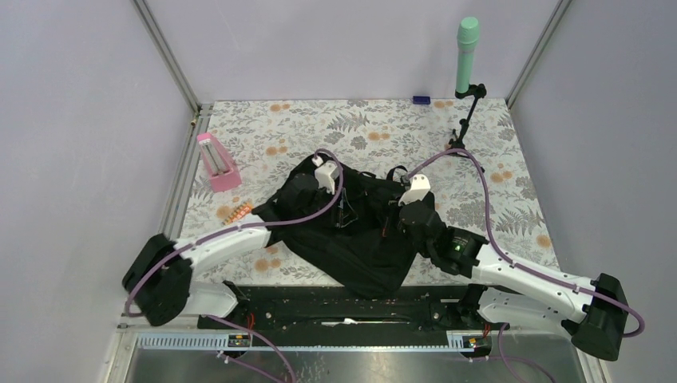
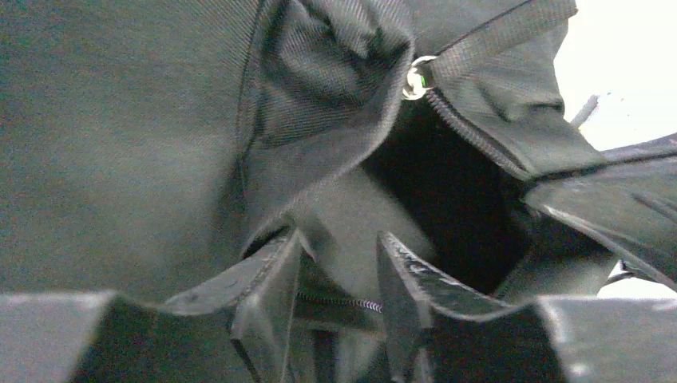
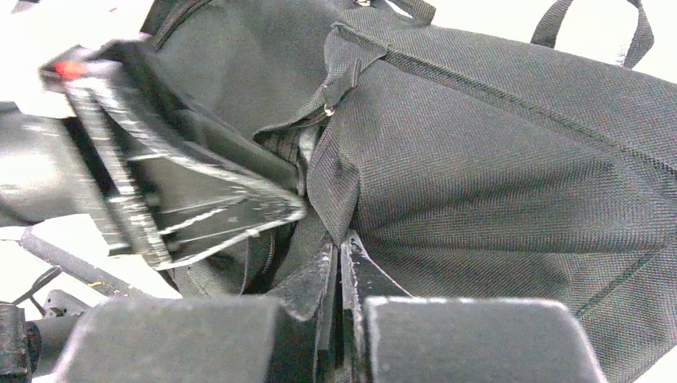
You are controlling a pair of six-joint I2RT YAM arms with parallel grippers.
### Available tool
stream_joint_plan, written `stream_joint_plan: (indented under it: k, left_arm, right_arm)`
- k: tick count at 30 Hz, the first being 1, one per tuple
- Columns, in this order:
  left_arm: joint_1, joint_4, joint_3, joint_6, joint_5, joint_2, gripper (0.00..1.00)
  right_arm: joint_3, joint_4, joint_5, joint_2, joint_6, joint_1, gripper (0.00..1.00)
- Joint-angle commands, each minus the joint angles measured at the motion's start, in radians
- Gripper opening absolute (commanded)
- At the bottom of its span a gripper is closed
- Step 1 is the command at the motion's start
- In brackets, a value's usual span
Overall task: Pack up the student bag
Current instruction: Adjust the student bag at the center of the board.
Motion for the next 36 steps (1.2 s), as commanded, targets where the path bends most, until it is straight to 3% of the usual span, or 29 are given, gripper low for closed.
stream_joint_plan:
  k: [1, 7, 11, 16, 19, 24, 32, 36]
  left_arm:
    - [0.002, -0.226, 0.103, 0.146, -0.175, -0.209, 0.51]
    - [0.039, -0.505, 0.116, 0.170, -0.366, -0.423, 0.90]
    - [0.118, -0.685, 0.071, 0.052, -0.452, -0.501, 0.93]
    - [0.172, -0.786, -0.011, -0.078, -0.545, -0.597, 0.92]
    - [0.199, -0.792, -0.108, -0.145, -0.580, -0.635, 0.84]
    - [0.202, -0.752, -0.216, -0.192, -0.549, -0.636, 0.77]
    - [0.263, -0.712, -0.238, -0.245, -0.528, -0.499, 0.63]
    - [0.260, -0.625, -0.346, -0.322, -0.486, -0.636, 0.55]
  right_arm:
    - [0.024, 0.040, 0.004, -0.045, 0.011, 0.005, 0.00]
    - [0.022, 0.020, 0.017, -0.078, -0.043, 0.005, 0.00]
    - [-0.036, 0.049, 0.008, -0.120, -0.054, 0.005, 0.00]
    - [-0.122, 0.151, -0.072, -0.150, -0.015, 0.005, 0.00]
    - [-0.138, 0.160, -0.116, -0.155, 0.005, 0.005, 0.00]
    - [-0.133, 0.146, -0.116, -0.175, 0.017, 0.005, 0.00]
    - [-0.085, 0.103, -0.102, -0.171, 0.033, 0.005, 0.00]
    - [-0.083, 0.102, -0.096, -0.165, 0.036, 0.006, 0.00]
